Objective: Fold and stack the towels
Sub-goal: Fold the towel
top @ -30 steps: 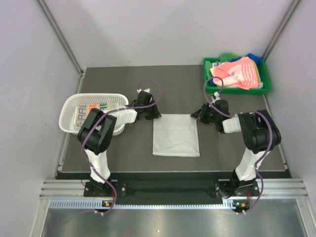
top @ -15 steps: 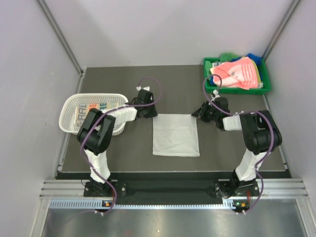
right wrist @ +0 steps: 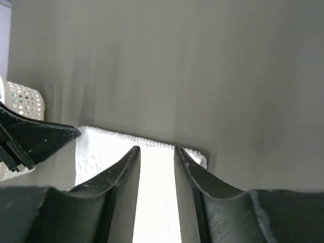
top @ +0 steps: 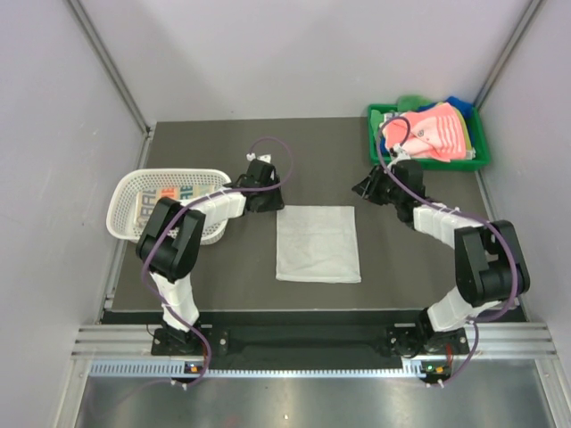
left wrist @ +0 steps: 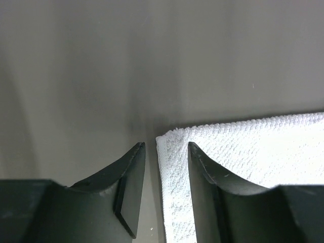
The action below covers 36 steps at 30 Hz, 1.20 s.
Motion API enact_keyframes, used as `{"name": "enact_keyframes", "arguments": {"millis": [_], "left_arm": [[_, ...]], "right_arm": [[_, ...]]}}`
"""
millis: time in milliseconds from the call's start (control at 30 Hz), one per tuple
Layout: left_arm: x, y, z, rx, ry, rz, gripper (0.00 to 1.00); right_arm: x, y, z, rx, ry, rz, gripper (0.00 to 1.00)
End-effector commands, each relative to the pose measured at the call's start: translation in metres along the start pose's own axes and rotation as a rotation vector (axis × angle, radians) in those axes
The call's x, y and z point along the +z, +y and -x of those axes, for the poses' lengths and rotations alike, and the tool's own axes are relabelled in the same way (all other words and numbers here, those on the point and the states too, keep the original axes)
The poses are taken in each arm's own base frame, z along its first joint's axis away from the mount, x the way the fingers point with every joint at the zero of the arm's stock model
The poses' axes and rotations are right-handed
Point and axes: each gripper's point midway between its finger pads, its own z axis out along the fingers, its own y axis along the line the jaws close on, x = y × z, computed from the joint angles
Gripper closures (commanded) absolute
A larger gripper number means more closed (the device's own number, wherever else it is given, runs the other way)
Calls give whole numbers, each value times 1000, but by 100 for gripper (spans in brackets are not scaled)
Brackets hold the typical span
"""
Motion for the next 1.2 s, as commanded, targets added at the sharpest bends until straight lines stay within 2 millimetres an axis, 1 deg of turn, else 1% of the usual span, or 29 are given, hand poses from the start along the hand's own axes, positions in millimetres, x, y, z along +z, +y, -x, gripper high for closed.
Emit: {"name": "enact_keyframes", "arguments": {"millis": [0,33,100,133,233,267,300,367,400,467,500,633,833,1033,1067,1167], "left_arm": [[-10,-12,23,28,-54,-44,55],[-9,-16,17,31,-28,-69,54],[-6,-17,15,32,-17,-74,53],[-3,-16,11,34,-6,-71,53],[2,-14,6,28,13,-71,53],[3,-14,4,26,17,-69,53],[5,-13,1,27,23,-67,53],[7,-11,-1,23,26,-66,53],[8,-9,-4,23,34,-61,53],[10,-8,-6,21,37,-52,53],[11,-6,-8,21,38,-46,53],[13,-1,-9,26,37,-24,54],[19,3,-13,24,49,-5,57],[23,6,-17,12,52,-4,59],[24,7,-20,12,56,0,59],[25,8,-23,15,68,6,61]], "right_arm": [[-11,0,16,-79,-34,-63,65],[-11,-3,14,-85,-30,-77,65],[-9,-10,5,-99,-6,-110,63],[-8,-9,0,-111,9,-109,62],[-2,-15,-16,-119,47,-130,62],[0,-13,-21,-132,57,-131,62],[2,-17,-25,-137,63,-144,61],[6,-16,-31,-148,76,-147,61],[10,-20,-36,-148,91,-160,61],[14,-22,-38,-159,104,-171,61],[17,-28,-41,-161,116,-191,61],[23,-34,-43,-176,122,-217,61],[32,-34,-49,-192,140,-211,61],[35,-32,-53,-192,145,-206,62],[35,-31,-54,-195,147,-202,63],[37,-34,-57,-193,156,-209,70]]}}
